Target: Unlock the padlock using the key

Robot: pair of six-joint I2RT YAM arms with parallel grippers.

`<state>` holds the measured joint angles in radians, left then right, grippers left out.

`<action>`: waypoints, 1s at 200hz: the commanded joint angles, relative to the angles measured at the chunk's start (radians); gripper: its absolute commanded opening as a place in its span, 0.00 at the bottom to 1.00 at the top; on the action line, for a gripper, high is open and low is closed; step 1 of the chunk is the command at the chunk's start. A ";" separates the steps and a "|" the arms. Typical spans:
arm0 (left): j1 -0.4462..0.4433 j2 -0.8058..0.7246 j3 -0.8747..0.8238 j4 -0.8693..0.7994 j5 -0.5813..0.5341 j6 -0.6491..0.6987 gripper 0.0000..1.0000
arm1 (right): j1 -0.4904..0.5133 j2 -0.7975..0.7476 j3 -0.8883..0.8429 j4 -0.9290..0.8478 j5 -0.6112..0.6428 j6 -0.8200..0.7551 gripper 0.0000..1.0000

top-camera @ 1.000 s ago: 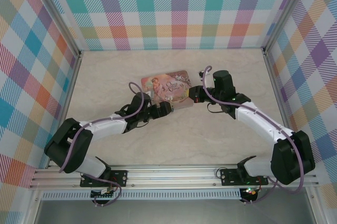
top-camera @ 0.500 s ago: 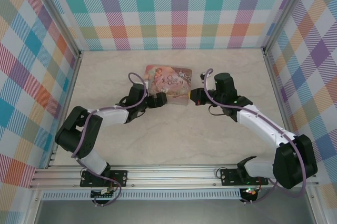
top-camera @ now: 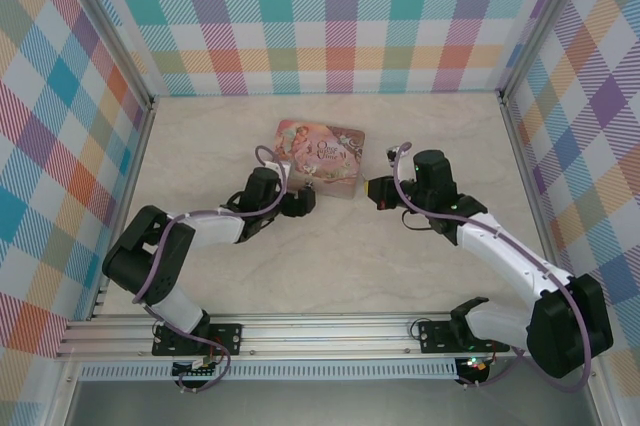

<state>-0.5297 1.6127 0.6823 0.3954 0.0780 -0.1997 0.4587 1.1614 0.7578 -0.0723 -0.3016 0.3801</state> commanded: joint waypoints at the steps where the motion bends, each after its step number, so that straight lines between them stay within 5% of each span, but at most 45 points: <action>1: -0.033 -0.014 -0.008 0.025 -0.059 0.070 0.86 | 0.000 -0.026 -0.016 0.008 0.019 -0.018 0.05; 200: -0.113 0.213 0.068 0.205 -0.296 0.081 0.68 | 0.000 -0.007 -0.021 0.011 0.027 -0.023 0.06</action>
<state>-0.6270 1.8187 0.7170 0.5518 -0.1799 -0.1368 0.4587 1.1545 0.7456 -0.0700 -0.2722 0.3759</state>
